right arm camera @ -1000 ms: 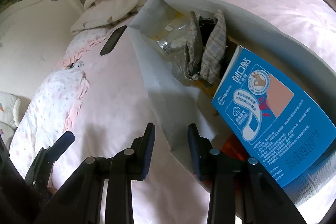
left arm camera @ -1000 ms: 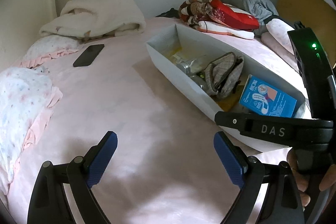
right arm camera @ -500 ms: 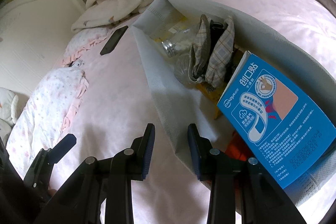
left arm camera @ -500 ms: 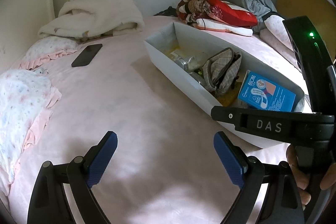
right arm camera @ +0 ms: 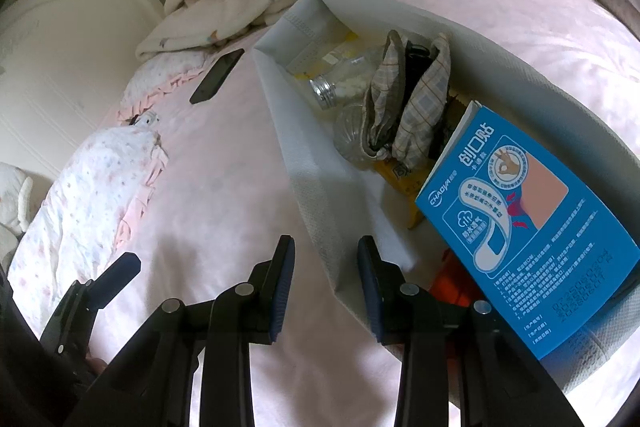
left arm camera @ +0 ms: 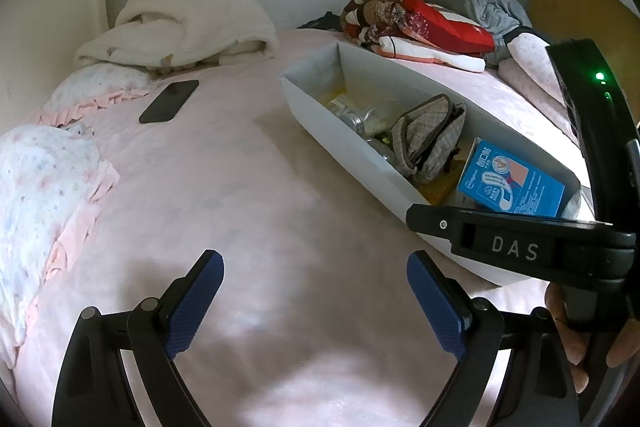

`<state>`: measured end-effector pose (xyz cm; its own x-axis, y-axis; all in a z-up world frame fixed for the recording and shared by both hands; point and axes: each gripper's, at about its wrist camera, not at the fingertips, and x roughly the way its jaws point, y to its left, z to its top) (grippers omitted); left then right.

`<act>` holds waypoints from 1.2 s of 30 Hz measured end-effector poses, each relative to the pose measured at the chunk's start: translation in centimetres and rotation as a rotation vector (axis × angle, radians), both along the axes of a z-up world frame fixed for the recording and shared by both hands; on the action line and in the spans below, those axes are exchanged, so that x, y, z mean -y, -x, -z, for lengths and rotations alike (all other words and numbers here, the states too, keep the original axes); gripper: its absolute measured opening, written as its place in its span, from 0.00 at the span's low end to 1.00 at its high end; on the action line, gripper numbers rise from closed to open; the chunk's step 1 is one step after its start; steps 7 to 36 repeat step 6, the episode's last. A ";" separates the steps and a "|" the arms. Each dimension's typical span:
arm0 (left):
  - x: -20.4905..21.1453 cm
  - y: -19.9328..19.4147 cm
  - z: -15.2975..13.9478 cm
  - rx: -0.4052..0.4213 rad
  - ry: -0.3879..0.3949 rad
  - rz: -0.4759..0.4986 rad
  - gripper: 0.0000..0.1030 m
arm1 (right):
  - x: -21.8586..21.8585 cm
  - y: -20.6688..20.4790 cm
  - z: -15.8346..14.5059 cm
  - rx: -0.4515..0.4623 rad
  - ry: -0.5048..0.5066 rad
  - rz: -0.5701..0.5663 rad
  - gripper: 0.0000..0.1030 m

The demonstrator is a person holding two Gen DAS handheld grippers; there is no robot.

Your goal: Organize objects

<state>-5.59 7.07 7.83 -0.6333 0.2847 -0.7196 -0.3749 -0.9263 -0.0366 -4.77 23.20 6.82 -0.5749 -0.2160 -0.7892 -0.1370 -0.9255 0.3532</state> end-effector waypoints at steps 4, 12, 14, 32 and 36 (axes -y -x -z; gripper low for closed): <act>0.5 0.1 0.2 0.014 -0.007 -0.023 0.90 | 0.6 -0.3 -0.6 -0.034 -0.056 0.010 0.34; 0.8 -0.3 0.1 -0.006 -0.004 -0.050 0.90 | 1.5 -0.8 -1.6 -0.098 -0.154 0.021 0.34; 0.8 -0.3 0.1 -0.006 -0.004 -0.050 0.90 | 1.5 -0.8 -1.6 -0.098 -0.154 0.021 0.34; 0.8 -0.3 0.1 -0.006 -0.004 -0.050 0.90 | 1.5 -0.8 -1.6 -0.098 -0.154 0.021 0.34; 0.8 -0.3 0.1 -0.006 -0.004 -0.050 0.90 | 1.5 -0.8 -1.6 -0.098 -0.154 0.021 0.34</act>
